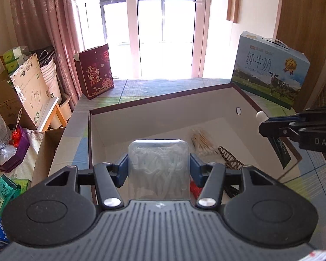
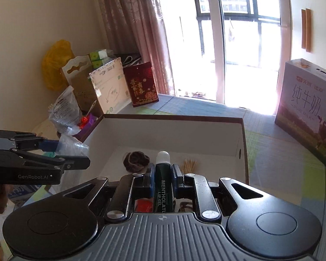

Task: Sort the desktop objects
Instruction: 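Lift the lip balm and floss box with both tools and carry them over the box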

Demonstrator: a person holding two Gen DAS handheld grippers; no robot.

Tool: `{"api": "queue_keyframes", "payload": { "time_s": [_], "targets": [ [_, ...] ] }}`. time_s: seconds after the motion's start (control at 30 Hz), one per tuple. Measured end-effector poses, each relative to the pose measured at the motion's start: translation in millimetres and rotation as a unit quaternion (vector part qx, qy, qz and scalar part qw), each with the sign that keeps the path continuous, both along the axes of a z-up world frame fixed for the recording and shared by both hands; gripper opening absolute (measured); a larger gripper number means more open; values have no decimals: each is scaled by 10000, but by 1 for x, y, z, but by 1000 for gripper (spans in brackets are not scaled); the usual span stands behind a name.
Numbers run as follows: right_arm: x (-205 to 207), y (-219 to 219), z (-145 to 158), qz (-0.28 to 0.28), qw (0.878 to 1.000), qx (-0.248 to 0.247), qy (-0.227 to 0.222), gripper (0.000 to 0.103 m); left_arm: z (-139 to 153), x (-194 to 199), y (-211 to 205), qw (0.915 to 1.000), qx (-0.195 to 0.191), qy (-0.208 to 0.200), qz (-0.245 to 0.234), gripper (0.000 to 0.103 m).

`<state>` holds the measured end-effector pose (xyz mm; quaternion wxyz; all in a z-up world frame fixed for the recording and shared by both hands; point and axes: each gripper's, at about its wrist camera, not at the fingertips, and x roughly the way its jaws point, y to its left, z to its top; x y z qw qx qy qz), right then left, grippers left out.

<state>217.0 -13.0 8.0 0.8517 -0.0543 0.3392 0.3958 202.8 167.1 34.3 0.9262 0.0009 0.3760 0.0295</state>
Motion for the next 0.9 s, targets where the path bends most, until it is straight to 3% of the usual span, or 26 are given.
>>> {"api": "queue_keyframes", "payload": {
  "time_s": [0.47, 0.9],
  "targets": [
    [78, 38, -44, -383, 9967, -492, 519, 12, -51, 91, 32, 9973, 317, 656, 90, 52],
    [93, 75, -73, -127, 9935, -586, 972, 12, -89, 119, 40, 9930, 328, 1133, 105, 52]
  ]
}}
